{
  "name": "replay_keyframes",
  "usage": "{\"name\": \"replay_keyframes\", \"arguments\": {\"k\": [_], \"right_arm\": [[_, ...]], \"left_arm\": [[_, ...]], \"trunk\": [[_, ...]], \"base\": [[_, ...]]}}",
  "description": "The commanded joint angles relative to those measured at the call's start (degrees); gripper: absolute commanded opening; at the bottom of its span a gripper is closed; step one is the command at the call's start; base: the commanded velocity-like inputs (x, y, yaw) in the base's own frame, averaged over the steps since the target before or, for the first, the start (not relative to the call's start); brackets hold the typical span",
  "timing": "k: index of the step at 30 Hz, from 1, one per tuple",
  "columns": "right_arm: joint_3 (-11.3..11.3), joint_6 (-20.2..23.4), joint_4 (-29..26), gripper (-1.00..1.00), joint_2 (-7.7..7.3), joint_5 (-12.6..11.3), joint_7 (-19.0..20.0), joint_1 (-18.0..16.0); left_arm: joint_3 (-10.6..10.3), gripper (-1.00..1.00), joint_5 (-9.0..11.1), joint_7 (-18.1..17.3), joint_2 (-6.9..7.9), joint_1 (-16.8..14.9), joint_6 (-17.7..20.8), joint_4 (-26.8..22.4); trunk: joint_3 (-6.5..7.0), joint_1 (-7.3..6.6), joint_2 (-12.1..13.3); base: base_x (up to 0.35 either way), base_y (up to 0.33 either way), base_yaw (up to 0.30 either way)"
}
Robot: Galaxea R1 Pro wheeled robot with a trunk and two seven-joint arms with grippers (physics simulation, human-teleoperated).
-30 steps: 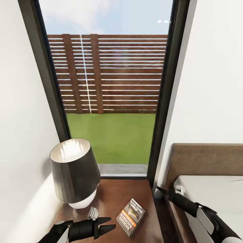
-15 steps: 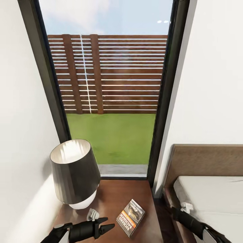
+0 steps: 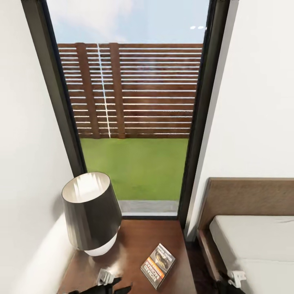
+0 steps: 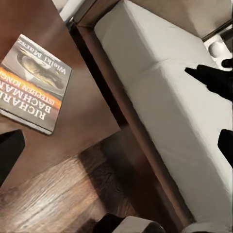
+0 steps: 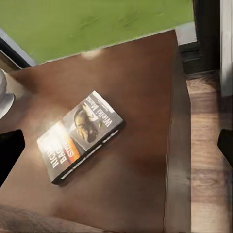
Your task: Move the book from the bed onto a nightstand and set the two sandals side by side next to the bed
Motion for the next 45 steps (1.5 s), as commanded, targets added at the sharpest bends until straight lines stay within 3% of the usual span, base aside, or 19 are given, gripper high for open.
{"name": "replay_keyframes", "arguments": {"k": [1, 3, 5, 14, 18, 19, 24, 25, 26, 28, 29, 31, 35, 45], "right_arm": [[0.0, -0.8, 0.4, 1.0, 0.1, -0.3, 0.2, 1.0], [0.0, -1.5, 0.5, 1.0, 0.54, -0.3, -0.1, 5.0], [0.0, -1.6, 0.5, 1.0, 0.7, -0.3, -0.3, 6.8], [0.0, -1.6, 0.6, 1.0, 0.83, -0.2, -4.9, 13.3], [0.0, -1.5, 0.6, 1.0, 0.83, -0.2, -5.3, 14.6], [0.0, -1.4, 0.6, 1.0, 0.83, -0.2, -5.3, 14.8], [0.0, -1.0, 0.6, 1.0, 0.83, -0.2, -5.3, 15.1], [0.0, -1.0, 0.6, 1.0, 0.83, -0.2, -5.3, 15.1], [0.0, -0.9, 0.6, 1.0, 0.89, -0.2, -5.7, 15.1], [0.0, -0.9, 0.6, 1.0, 1.32, -0.2, -7.0, 15.1], [0.0, -0.8, 0.6, 1.0, 2.39, -0.2, -9.8, 15.1], [0.0, -0.8, 0.5, 1.0, 3.17, 0.4, -12.5, 15.1], [0.0, -0.8, 0.5, 1.0, 3.54, 1.9, -13.8, 15.1], [0.0, -0.9, 0.5, 1.0, 3.63, 2.2, -14.1, 15.1]], "left_arm": [[-0.4, 1.0, 0.5, 0.5, 0.06, -0.1, -2.0, 2.2], [-0.4, 1.0, 0.5, 2.1, 0.03, -0.1, -7.1, 7.4], [-0.5, 1.0, 0.5, 2.9, -0.07, -0.1, -10.3, 10.5], [-0.7, 1.0, 0.5, 4.1, -0.58, -0.1, -15.2, 20.3], [-0.8, 1.0, -0.2, 10.1, -0.96, 0.7, -15.9, 21.2], [-0.8, 1.0, -1.5, 13.6, -1.02, 2.1, -16.0, 21.4], [-0.8, 1.0, -9.3, 22.5, -1.37, 4.3, -15.9, 21.5], [-0.8, 1.0, -10.0, 23.6, -1.43, 4.4, -15.8, 21.5], [-0.8, 1.0, -11.5, 27.1, -1.74, 5.1, -15.8, 21.5], [-0.8, 1.0, -12.3, 30.3, -2.01, 6.1, -15.8, 21.5], [-0.8, 1.0, -13.0, 33.3, -2.3, 7.1, -15.7, 21.5], [-0.8, 1.0, -13.6, 35.2, -2.6, 7.6, -15.7, 21.5], [-0.8, 1.0, -13.8, 35.9, -2.72, 7.9, -15.7, 21.5], [-0.8, 1.0, -13.9, 36.1, -2.75, 7.9, -15.7, 21.5]], "trunk": [[0.13, -0.23, 0.4], [0.49, -0.67, 1.2], [0.85, -1.11, 2.0], [2.47, -3.09, 5.6], [3.19, -3.96, 7.2], [3.37, -4.18, 7.6], [4.26, -5.28, 9.6], [4.44, -5.5, 10.0], [4.62, -5.72, 10.4], [4.98, -6.16, 11.2], [4.98, -6.16, 11.2], [4.98, -6.16, 11.2], [4.98, -6.16, 11.2], [4.98, -6.16, 11.2]], "base": [[0.0, 0.0, 0.0], [0.0, 0.0, 0.0], [0.0, 0.0, 0.0], [0.0, 0.0, 0.0], [0.0, 0.0, 0.0], [0.0, 0.0, 0.0], [0.0, 0.0, 0.0], [0.0, 0.0, 0.0], [0.0, 0.0, 0.0], [0.0, 0.0, 0.0], [0.0, 0.0, 0.0], [0.0, 0.0, 0.0], [0.0, 0.0, 0.0], [0.0, 0.0, 0.0]]}}
